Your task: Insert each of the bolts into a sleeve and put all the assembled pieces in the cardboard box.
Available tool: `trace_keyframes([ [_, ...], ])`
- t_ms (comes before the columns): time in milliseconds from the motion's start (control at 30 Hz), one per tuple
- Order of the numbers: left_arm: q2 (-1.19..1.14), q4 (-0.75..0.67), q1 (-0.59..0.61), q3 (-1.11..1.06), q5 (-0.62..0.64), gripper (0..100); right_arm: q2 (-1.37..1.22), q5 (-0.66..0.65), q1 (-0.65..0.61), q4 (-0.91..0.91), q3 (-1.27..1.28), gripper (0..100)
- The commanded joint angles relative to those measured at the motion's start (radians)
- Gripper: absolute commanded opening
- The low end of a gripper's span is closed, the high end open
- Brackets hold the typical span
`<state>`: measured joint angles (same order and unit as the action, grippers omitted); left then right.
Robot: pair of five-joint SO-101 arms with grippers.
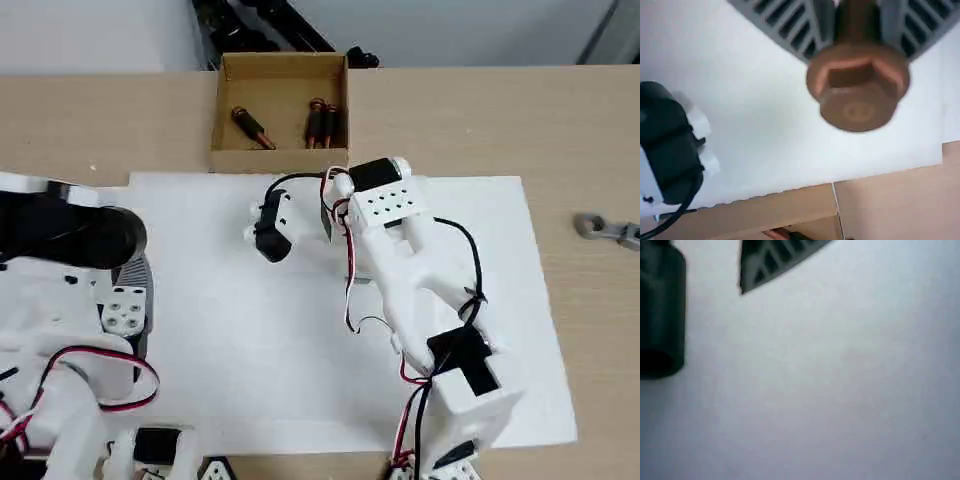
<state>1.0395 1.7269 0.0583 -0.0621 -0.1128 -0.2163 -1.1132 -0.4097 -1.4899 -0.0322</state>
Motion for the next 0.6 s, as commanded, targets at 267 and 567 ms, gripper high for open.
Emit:
trace_keyframes([
  [267,-0.002,-0.023,0.052,0.004,-0.015,1,0.002,-0.014,0.039,0.058,-0.008,15.1],
  [567,-0.078,-0.025,0.048,0.004,-0.015,1,-0.122,-0.012,0.042,0.079,-0.012,15.1],
])
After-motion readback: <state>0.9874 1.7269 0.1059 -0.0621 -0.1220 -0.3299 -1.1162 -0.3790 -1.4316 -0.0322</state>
